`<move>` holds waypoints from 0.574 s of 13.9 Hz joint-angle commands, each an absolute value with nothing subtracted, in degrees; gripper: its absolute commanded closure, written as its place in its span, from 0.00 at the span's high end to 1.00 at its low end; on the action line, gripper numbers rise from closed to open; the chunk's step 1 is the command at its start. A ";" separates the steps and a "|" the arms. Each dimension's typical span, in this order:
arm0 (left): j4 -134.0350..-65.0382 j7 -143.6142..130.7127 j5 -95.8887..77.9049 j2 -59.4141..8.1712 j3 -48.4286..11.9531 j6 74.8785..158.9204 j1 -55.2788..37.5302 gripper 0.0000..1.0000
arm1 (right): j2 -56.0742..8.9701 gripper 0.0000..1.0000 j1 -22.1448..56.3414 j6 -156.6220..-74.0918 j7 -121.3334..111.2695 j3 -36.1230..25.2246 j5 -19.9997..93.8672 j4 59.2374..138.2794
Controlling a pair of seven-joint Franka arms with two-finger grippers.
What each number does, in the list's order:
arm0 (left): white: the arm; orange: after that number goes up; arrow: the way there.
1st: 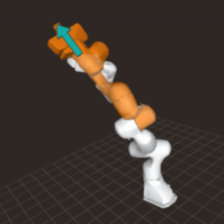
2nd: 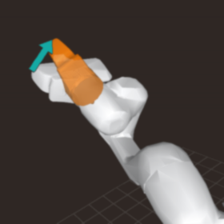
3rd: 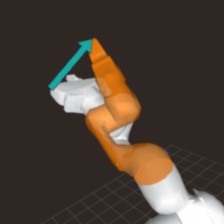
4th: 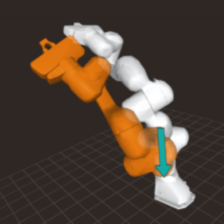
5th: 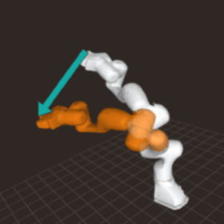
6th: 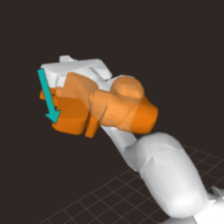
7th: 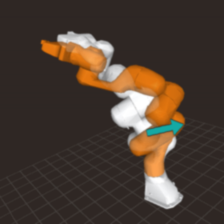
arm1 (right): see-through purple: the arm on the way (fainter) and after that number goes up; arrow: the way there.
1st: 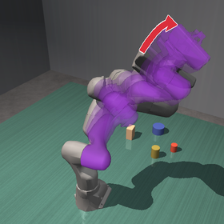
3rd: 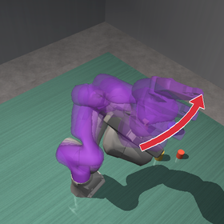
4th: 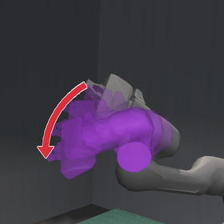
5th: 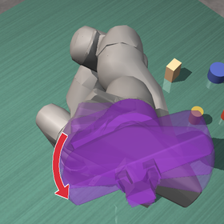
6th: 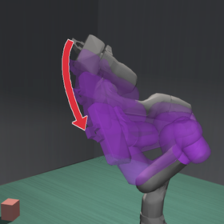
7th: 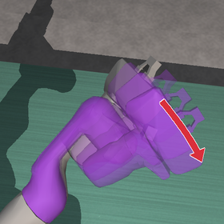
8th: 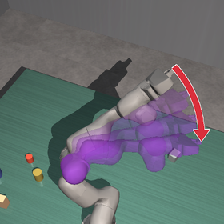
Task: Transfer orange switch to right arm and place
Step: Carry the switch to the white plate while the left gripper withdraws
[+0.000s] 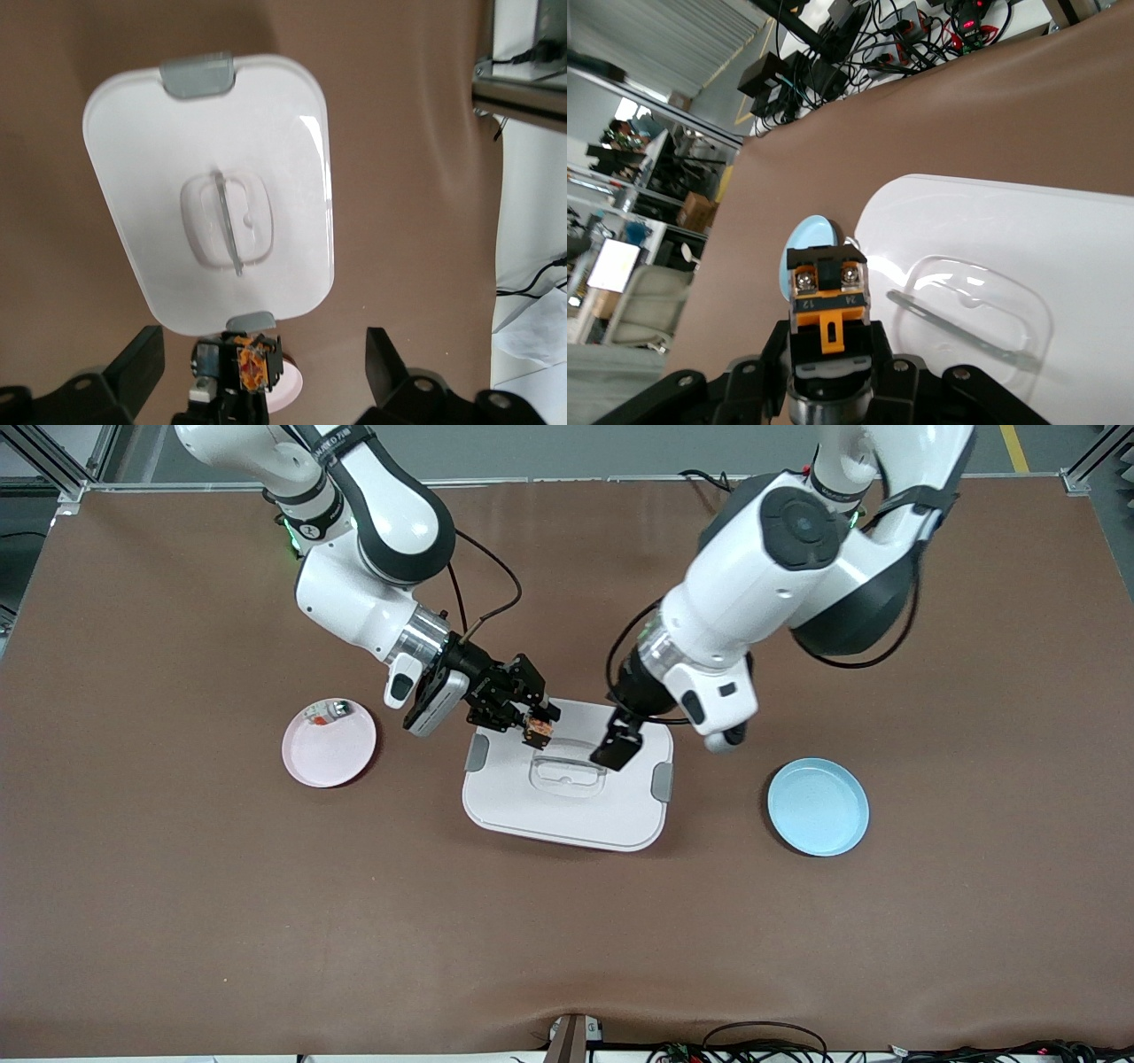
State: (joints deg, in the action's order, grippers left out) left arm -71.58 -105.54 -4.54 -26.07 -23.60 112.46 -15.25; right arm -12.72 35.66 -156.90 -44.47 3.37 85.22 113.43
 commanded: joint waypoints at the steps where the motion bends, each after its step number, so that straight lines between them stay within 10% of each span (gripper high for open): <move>1: -72.16 -98.12 -4.75 -23.21 -23.64 108.47 -11.53 1.00 | -12.39 0.00 34.28 -156.53 -45.97 3.43 80.26 114.52; 8: -72.60 -72.66 -3.52 -19.26 -22.68 101.09 -5.28 1.00 | -11.69 0.00 27.87 -144.53 -39.15 3.08 58.24 114.09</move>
